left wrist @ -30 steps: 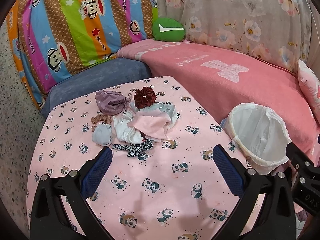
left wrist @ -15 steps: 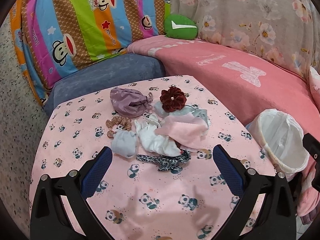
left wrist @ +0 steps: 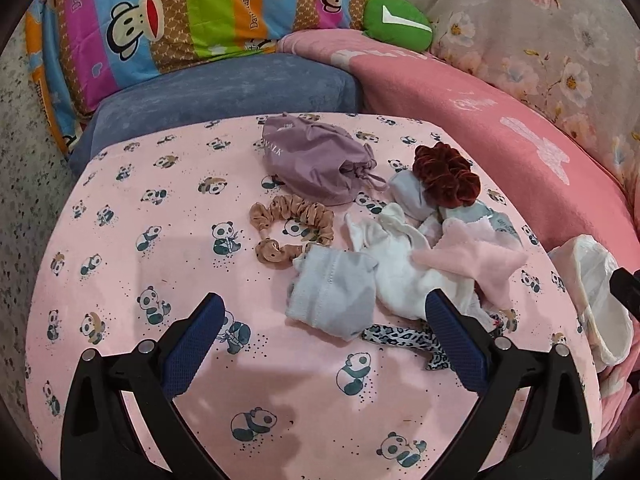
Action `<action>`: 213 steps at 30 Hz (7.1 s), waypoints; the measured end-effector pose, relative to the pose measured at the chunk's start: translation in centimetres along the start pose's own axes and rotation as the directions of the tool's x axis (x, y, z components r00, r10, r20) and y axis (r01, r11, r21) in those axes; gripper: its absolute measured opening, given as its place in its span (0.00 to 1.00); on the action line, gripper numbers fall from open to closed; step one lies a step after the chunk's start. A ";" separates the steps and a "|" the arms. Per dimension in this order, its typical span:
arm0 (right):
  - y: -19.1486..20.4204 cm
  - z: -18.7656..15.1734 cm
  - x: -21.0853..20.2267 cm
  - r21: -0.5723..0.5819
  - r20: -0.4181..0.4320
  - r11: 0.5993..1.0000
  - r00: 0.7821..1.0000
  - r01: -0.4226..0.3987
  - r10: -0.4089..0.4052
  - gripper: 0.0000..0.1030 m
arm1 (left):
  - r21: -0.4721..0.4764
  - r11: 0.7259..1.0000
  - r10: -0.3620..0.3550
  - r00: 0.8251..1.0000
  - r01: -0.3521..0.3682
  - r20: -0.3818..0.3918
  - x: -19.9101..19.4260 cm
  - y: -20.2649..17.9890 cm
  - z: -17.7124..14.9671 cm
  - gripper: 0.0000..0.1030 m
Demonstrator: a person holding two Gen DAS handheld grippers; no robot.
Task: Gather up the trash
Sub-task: 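Reach the right gripper into the pile and grasp the pink cloth, then carry the pink cloth in the right gripper over the bin and release, then return the right gripper to the pile and grasp the leopard-print strap, then lift the leopard-print strap with the right gripper and drop it into the bin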
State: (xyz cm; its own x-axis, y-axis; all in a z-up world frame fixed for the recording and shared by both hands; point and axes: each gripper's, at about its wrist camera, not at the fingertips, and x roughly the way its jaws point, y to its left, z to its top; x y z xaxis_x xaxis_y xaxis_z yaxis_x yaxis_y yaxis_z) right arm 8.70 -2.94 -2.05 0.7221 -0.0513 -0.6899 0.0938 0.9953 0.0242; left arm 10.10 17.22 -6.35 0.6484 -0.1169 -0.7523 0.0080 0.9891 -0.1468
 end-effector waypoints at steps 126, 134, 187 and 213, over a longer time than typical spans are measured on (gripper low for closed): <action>-9.0 0.0 -5.0 0.135 0.084 0.988 0.994 -0.078 0.067 0.49 | 0.142 0.987 -0.088 0.995 0.081 0.049 -2.6 -12.4 1.6 0.78; -5.2 -1.1 -2.5 0.113 0.021 0.988 0.994 -0.109 0.107 0.49 | 0.080 0.994 -0.076 0.997 0.078 -0.022 0.5 -8.6 1.0 0.77; 5.5 -2.7 4.4 0.069 -0.130 0.942 0.933 -0.329 0.335 0.03 | -0.004 0.994 -0.112 0.994 0.112 0.013 -2.5 -2.4 2.2 0.08; -12.9 4.6 -8.0 0.206 0.206 0.962 0.969 -0.177 0.134 0.03 | 0.280 0.909 -0.345 0.935 0.310 0.086 -7.7 -20.0 6.1 0.08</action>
State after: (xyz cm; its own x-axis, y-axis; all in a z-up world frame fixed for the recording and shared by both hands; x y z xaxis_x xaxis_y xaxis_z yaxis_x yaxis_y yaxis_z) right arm 4.88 -15.78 6.44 0.8535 0.0672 -0.5168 0.1038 0.9499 0.2949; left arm 9.59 -1.16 6.32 0.6686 -0.4432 -0.5971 0.4214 0.8874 -0.1869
